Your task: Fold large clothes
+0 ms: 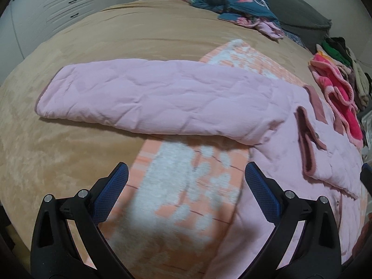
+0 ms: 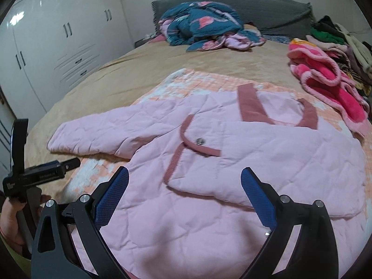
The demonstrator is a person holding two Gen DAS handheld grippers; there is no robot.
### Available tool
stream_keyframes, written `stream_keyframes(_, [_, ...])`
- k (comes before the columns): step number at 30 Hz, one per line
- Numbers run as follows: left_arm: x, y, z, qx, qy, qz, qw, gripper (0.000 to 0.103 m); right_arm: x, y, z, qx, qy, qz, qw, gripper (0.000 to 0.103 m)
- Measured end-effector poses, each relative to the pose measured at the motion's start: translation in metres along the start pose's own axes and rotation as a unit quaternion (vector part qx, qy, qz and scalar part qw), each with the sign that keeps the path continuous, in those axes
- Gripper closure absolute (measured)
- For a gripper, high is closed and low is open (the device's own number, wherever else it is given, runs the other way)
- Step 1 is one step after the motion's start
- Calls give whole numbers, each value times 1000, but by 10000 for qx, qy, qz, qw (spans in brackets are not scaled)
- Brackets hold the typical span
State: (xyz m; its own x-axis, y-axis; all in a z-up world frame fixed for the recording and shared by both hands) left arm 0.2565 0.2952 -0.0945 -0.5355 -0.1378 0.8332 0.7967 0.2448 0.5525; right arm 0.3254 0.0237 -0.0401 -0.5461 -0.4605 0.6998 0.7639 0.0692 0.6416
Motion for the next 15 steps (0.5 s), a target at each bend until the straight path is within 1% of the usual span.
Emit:
stream_keyframes(4, [-5,-2,21,198,72,20,9998,9,-16,-6,17,189,14,175,9997,6])
stream_keyframes(8, [-12,-3,42,435,149,47,9989,9,-27,-13,32,276,128,289,9991,6])
stream_keyframes(15, [-25,-9,84,955,214,135,9951,9,-42,-18,44,381,110,386,9985,6])
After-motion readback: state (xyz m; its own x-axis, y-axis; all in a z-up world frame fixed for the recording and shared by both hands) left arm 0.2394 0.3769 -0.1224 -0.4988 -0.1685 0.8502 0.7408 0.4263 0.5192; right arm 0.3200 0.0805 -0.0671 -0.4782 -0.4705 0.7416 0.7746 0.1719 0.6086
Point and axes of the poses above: each gripper's, at about its wrist camera, not at the fingertips, and x roughly against the way its jaws point, z to its left, y to its top, the point moved 4 cm from there along -x, roughly the way its jaws point, and after that the axes turned 13 degrees about -x, right-handed, at the moved point
